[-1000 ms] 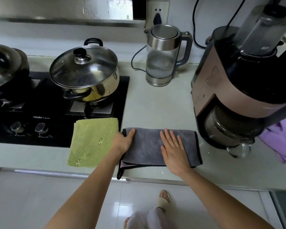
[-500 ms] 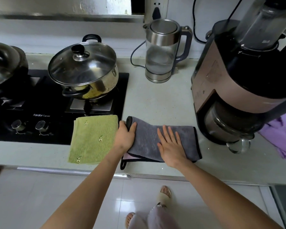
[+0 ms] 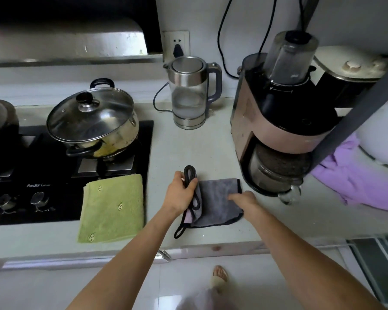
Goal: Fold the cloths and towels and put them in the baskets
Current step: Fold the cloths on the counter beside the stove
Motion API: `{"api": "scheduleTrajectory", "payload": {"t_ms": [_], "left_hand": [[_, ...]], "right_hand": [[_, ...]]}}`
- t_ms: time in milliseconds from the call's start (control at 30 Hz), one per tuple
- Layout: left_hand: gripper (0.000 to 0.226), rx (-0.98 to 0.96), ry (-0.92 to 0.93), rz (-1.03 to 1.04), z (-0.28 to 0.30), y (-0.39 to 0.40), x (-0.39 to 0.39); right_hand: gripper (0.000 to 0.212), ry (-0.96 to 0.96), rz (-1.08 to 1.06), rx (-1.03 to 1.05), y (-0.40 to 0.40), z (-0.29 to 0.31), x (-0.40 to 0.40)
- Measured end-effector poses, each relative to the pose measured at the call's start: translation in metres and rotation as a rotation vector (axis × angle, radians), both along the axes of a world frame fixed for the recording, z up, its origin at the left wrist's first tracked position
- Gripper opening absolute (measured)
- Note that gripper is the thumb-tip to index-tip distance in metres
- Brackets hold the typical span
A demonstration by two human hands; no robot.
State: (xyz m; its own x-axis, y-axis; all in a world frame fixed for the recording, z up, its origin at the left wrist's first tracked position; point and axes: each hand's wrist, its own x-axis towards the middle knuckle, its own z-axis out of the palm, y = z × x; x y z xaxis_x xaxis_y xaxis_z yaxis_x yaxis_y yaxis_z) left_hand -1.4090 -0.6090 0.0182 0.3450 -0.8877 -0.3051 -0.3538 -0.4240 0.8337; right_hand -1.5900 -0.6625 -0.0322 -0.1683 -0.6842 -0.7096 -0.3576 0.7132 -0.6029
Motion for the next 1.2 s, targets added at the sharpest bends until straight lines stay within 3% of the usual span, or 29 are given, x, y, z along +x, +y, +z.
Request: {"api": "scheduleTrajectory", "payload": {"t_ms": [67,133,267,367,667,800,933,1033,1100,1200], "left_hand": [[0.024,-0.008,0.010,-0.011,0.003,0.003,0.002],[0.019,-0.022,0.049,0.016,0.005,0.005,0.009],[0.012,-0.100,0.191,0.076,0.013,0.013,0.019],[0.012,-0.169,0.272,0.078,0.029,0.020,0.017],[0.014,-0.251,0.283,0.096,0.048,0.031,0.031],[0.008,-0.247,0.377,0.116,0.056,0.033,0.037],[0.040,-0.152,0.546,0.134,0.059,0.032,0.060],[0.035,-0.204,0.485,0.099,0.058,0.037,0.077],[0.028,-0.277,0.387,-0.023,0.059,0.044,0.092],[0.019,-0.375,0.207,-0.169,0.061,0.052,0.113]], "right_hand": [[0.046,-0.133,-0.024,-0.002,-0.001,0.011,0.003],[0.041,-0.143,0.086,-0.171,0.000,0.028,0.013],[0.034,0.063,0.430,-0.648,0.019,0.071,0.045],[0.044,0.145,0.612,-0.869,0.035,0.081,0.064],[0.055,0.065,0.546,-0.891,0.043,0.088,0.096],[0.058,0.074,0.641,-0.928,0.050,0.093,0.102],[0.067,0.013,0.862,-0.994,0.068,0.097,0.105],[0.063,-0.111,1.038,-0.970,0.082,0.093,0.101],[0.050,-0.169,1.041,-0.983,0.078,0.096,0.090],[0.040,0.039,0.849,-1.281,0.052,0.107,0.071]]}}
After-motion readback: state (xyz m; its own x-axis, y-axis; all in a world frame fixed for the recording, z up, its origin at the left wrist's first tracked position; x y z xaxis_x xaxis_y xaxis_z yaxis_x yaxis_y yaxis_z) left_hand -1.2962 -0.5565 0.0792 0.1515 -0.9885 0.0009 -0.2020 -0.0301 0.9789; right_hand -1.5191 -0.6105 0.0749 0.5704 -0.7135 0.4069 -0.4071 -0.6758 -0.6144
